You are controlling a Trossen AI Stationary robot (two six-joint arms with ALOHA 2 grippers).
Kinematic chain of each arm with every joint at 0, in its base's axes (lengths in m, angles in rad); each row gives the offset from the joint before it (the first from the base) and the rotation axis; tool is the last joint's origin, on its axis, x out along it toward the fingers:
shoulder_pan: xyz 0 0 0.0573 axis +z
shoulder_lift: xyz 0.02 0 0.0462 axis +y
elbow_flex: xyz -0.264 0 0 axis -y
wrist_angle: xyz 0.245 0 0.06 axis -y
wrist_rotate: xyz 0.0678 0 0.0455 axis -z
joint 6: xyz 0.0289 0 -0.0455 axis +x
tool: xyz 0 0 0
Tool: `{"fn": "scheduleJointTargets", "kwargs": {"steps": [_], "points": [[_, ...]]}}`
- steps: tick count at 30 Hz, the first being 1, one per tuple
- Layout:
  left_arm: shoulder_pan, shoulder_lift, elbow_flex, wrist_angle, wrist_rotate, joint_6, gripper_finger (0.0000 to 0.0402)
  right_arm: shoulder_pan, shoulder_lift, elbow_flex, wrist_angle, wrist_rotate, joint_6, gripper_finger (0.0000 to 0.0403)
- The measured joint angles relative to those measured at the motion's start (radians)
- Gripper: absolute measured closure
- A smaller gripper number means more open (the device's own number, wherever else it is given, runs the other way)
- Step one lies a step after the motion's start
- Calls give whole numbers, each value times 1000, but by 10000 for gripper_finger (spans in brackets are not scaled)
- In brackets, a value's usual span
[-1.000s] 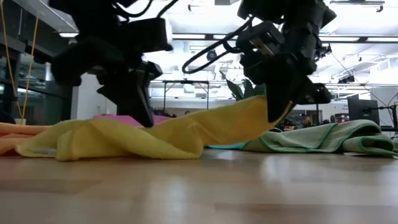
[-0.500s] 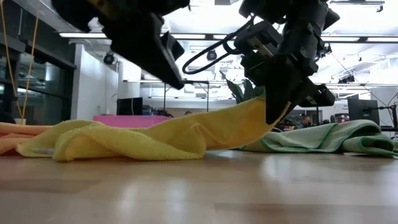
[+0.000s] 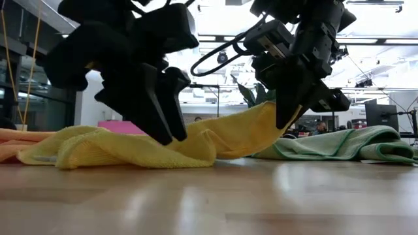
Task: Fold microfiber towels
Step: Fold the left yellow microfiber cloth
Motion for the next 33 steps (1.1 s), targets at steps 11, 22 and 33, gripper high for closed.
{"fn": "scheduleJointTargets", "kwargs": {"steps": [11, 22, 33], "points": [[0, 41, 0, -40, -7, -27, 257, 0, 0, 0, 12, 9, 6, 403], [14, -17, 0, -107, 206, -108, 397, -15, 0, 0, 37, -46, 12, 403], [109, -255, -17, -90, 658, -217, 401, -72, -1, 0, 147, -378, -39, 403]]}}
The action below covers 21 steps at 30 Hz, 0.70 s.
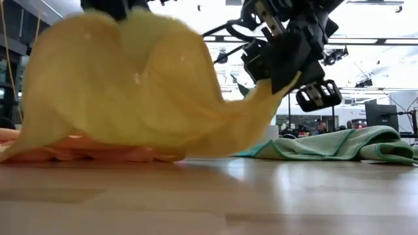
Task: Fold microfiber towels
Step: Fold the left yellow microfiber cloth
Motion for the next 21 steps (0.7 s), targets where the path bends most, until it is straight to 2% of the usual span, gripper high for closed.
{"fn": "scheduleJointTargets", "kwargs": {"steps": [3, 7, 12, 15, 18, 21], "points": [[40, -1, -58, 57, 112, -92, 401, -11, 0, 0, 27, -24, -1, 403], [75, 12, -161, 145, 103, -188, 401, -19, 0, 0, 46, -23, 0, 403], [132, 12, -296, 378, 39, -356, 401, -18, 0, 0, 39, -12, 0, 403], [163, 12, -361, 482, -31, -453, 401, -18, 0, 0, 33, 39, 7, 403], [186, 12, -412, 507, -125, -515, 401, -18, 0, 0, 30, 74, 23, 403], [201, 12, -427, 520, -169, -526, 402, -17, 0, 0, 30, 94, 28, 403]]}}
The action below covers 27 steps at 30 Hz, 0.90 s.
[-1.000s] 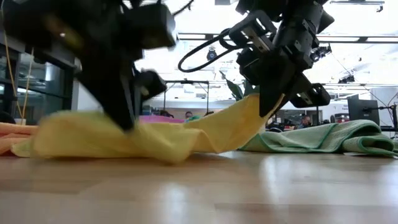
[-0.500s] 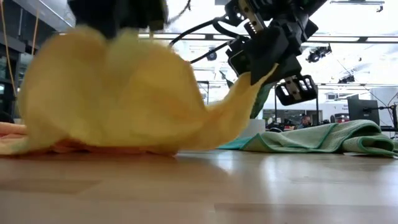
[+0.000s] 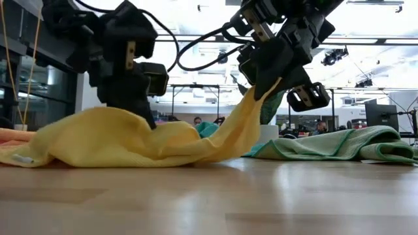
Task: Fold microfiber towels
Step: Fold the left yellow microfiber cloth
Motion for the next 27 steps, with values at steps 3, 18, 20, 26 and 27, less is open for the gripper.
{"fn": "scheduleJointTargets", "kwargs": {"steps": [3, 18, 20, 26, 27], "points": [[1, 0, -13, -8, -88, -2, 401, 0, 0, 0, -1, 9, 3, 403], [21, 0, -12, -4, -188, 78, 311, 0, 0, 0, -1, 27, 17, 403], [34, 0, -12, -4, -175, 81, 287, 0, 0, 0, -1, 27, 17, 403], [81, -15, -11, -4, -69, 129, 235, 0, 0, 0, -1, 27, 15, 403], [88, -23, -11, -10, -53, 136, 230, 0, 0, 0, 0, 27, 13, 403]]}}
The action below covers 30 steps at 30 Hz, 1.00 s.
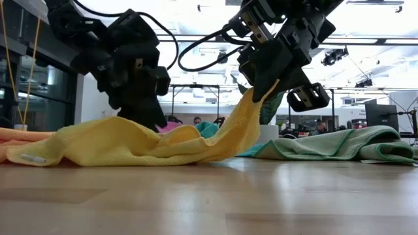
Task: Fold microfiber towels
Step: Fold the left yellow microfiber cloth
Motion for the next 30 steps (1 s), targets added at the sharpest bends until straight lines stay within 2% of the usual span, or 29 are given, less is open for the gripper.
{"fn": "scheduleJointTargets", "kwargs": {"steps": [4, 10, 14, 18, 23, 30], "points": [[13, -57, 0, 3, 38, 46, 221, 0, 0, 0, 6, 24, -5, 403], [-46, -198, 0, -7, 16, 137, 221, 0, 0, 0, 15, 34, -23, 403], [-160, -254, 0, -47, -147, 248, 221, 0, 0, 0, 15, 34, -25, 403], [-295, -233, 1, -65, -365, 312, 220, 0, 0, 0, 15, 36, -22, 403], [-406, -125, 62, -108, -563, 311, 220, 0, 0, 0, 15, 40, -15, 403], [-440, 92, 305, -297, -732, 330, 220, 0, 0, 0, 15, 41, -13, 403]]}}
